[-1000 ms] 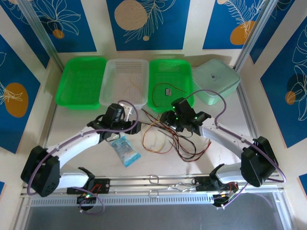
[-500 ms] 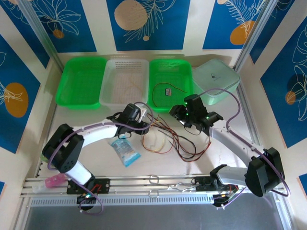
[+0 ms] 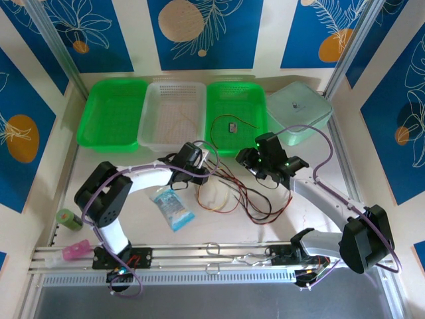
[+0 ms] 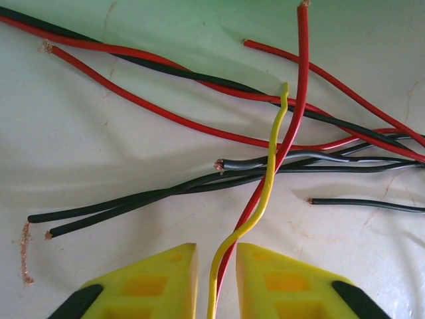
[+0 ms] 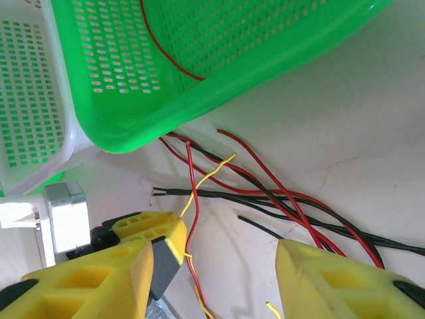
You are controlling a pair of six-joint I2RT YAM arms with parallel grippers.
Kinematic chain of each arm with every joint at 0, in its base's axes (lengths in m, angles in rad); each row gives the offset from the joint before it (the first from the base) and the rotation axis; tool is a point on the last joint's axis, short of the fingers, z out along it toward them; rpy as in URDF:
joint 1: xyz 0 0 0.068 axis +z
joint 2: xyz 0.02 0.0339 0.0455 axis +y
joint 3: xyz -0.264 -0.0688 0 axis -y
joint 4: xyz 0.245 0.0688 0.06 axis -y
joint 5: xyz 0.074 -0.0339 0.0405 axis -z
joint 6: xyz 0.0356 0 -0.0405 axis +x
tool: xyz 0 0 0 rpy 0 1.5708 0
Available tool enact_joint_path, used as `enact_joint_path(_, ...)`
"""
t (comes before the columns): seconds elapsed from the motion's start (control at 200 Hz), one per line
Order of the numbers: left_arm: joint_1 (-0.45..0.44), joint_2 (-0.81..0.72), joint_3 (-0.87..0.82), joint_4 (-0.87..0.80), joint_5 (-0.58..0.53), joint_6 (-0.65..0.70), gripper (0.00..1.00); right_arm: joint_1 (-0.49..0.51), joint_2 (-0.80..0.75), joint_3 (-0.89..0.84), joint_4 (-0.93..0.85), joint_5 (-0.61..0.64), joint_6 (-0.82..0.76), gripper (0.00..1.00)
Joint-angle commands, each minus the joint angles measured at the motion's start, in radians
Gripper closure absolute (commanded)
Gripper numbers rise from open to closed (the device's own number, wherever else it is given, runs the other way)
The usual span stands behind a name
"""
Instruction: Untangle the cables
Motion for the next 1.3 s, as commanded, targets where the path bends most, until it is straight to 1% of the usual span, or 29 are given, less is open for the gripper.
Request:
enact_joint_path(0.0, -0.013, 0.005, 0.011, 0.016, 0.001, -0.002, 0.85, -0.006, -0.028, -0.017, -0.016, 0.011, -0.009, 0.48)
enact_joint_path(0.07, -0.012, -0.001, 0.005, 0.023, 0.002, 0.000, 0.86, -0.007, -0.030, -0.017, -0.016, 0.009, -0.010, 0.49)
enact_joint_path(0.16, -0.012, 0.004, 0.008, 0.024, 0.007, 0.000, 0.78, -0.009, -0.031, -0.015, -0.016, 0.007, -0.012, 0.49)
enact_joint_path(0.265, -0.016, 0.026, 0.018, 0.024, 0.018, 0.000, 0.76, -0.009, -0.031, -0.011, -0.017, 0.006, -0.013, 0.48)
enact_joint_path(0.34, -0.020, 0.037, 0.022, 0.024, 0.019, 0.001, 0.82, -0.009, -0.034, -0.009, -0.020, 0.004, -0.016, 0.49)
enact_joint_path(0.43, -0.022, 0.036, 0.025, 0.018, 0.011, 0.005, 0.95, -0.011, -0.040, -0.005, -0.027, 0.007, -0.021, 0.49)
enact_joint_path(0.525, -0.023, 0.016, 0.024, 0.008, -0.001, 0.016, 1.00, -0.013, -0.052, -0.005, -0.034, 0.012, -0.022, 0.49)
enact_joint_path(0.71, -0.030, -0.071, 0.049, -0.095, 0.006, 0.072, 1.00, -0.019, -0.076, -0.009, -0.034, 0.019, -0.029, 0.49)
enact_joint_path(0.8, -0.032, -0.135, 0.051, -0.143, 0.010, 0.103, 1.00, -0.022, -0.085, -0.013, -0.027, 0.023, -0.029, 0.49)
enact_joint_path(0.945, -0.034, -0.244, 0.073, -0.232, -0.015, 0.145, 1.00, -0.026, -0.091, -0.014, -0.007, 0.016, -0.035, 0.49)
enact_joint_path(1.111, -0.031, -0.341, 0.134, -0.330, -0.026, 0.210, 1.00, -0.035, -0.108, -0.016, 0.085, -0.039, -0.073, 0.48)
enact_joint_path(1.296, -0.021, -0.394, 0.235, -0.391, 0.013, 0.235, 1.00, -0.041, -0.158, -0.059, 0.355, -0.174, -0.160, 0.47)
